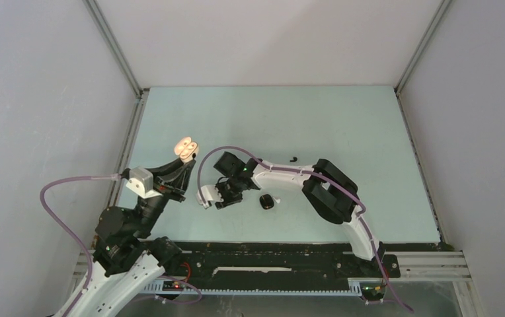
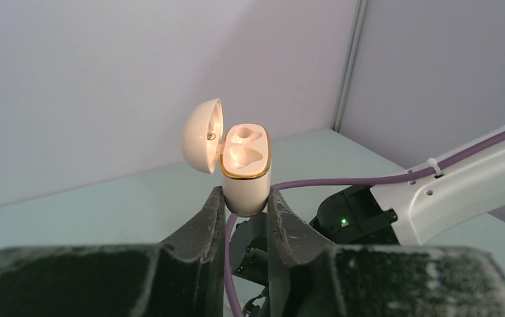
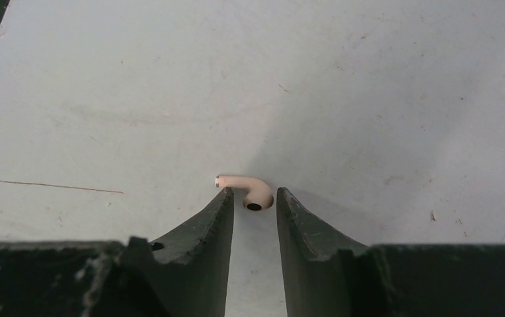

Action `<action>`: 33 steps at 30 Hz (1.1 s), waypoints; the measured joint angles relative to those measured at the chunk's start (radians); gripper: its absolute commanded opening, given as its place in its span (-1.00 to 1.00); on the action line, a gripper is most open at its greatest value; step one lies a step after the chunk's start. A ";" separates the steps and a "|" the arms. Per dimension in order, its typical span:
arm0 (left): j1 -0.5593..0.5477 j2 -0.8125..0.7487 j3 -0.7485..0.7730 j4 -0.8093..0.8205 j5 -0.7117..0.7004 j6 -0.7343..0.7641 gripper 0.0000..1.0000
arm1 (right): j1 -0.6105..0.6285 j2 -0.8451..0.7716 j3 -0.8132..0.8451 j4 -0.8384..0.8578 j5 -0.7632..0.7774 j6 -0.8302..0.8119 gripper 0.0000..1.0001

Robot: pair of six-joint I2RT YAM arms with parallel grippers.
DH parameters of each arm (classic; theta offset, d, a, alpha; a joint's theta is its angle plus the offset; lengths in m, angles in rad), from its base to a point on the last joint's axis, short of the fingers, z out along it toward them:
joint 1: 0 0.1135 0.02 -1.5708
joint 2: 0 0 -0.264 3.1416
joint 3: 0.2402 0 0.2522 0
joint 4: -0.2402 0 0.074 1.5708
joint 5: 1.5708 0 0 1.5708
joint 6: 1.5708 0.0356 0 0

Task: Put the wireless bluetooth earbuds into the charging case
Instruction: Pick up the right earbud from the corner of the board, then insert the right earbud into the right side groove of the charging case.

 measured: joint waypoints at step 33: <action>0.000 0.201 -0.182 0.301 0.006 -0.054 -1.00 | -0.119 -0.718 -0.257 0.100 0.594 0.003 -1.00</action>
